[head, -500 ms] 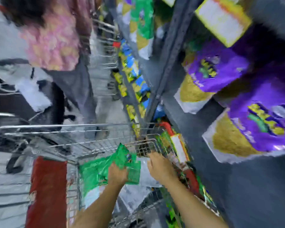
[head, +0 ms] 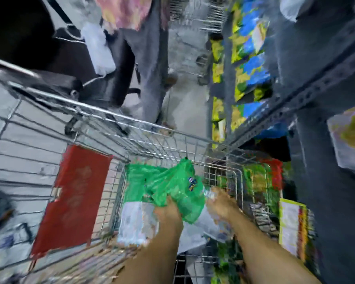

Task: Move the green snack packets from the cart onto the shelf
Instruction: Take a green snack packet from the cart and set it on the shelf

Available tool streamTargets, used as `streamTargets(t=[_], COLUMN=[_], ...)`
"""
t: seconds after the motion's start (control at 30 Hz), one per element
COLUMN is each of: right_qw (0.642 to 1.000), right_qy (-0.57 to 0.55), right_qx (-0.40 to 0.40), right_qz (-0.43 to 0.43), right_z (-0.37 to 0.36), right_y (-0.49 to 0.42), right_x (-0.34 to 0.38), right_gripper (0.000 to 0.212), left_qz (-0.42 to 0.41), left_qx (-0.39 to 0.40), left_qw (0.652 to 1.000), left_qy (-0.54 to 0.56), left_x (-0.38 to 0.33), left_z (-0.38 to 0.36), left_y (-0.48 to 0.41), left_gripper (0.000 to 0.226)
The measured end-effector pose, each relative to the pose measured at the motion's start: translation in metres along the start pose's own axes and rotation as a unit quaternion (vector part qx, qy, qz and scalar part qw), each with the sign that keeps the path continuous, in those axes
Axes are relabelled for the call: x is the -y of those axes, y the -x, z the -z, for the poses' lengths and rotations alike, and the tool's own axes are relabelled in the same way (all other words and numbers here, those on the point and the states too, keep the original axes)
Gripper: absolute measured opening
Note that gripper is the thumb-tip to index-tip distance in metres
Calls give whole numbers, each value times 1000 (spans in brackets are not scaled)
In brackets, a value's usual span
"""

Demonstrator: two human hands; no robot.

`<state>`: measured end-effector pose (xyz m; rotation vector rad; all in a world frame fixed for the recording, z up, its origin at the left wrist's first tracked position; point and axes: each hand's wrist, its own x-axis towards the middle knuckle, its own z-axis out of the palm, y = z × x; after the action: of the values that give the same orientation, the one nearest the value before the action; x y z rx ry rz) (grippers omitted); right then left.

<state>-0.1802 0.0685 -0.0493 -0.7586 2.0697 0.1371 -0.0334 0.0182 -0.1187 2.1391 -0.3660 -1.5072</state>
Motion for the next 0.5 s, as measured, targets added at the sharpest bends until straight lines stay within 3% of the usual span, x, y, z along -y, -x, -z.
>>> streamTargets(t=[0.1, 0.2, 0.33, 0.4, 0.5], right_qw=[1000, 999, 994, 985, 967], right_qy=[-14, -15, -101, -163, -237], right_qx=[-8, -29, -34, -59, -88], right_qz=[1, -16, 1, -5, 11], right_z=[-6, -13, -18, -14, -4], right_y=[2, 9, 36, 61, 105], right_x=[2, 4, 10, 13, 15], right_gripper=[45, 56, 60, 56, 47], left_qz=[0, 9, -11, -53, -158], left_qx=[14, 26, 8, 60, 133], left_qw=[1000, 999, 997, 994, 977], left_qy=[3, -29, -77, -72, -58], left_x=[3, -13, -44, -59, -81], left_z=[9, 17, 33, 48, 75], left_y=[3, 16, 51, 70, 103], left_gripper=[49, 54, 71, 64, 28])
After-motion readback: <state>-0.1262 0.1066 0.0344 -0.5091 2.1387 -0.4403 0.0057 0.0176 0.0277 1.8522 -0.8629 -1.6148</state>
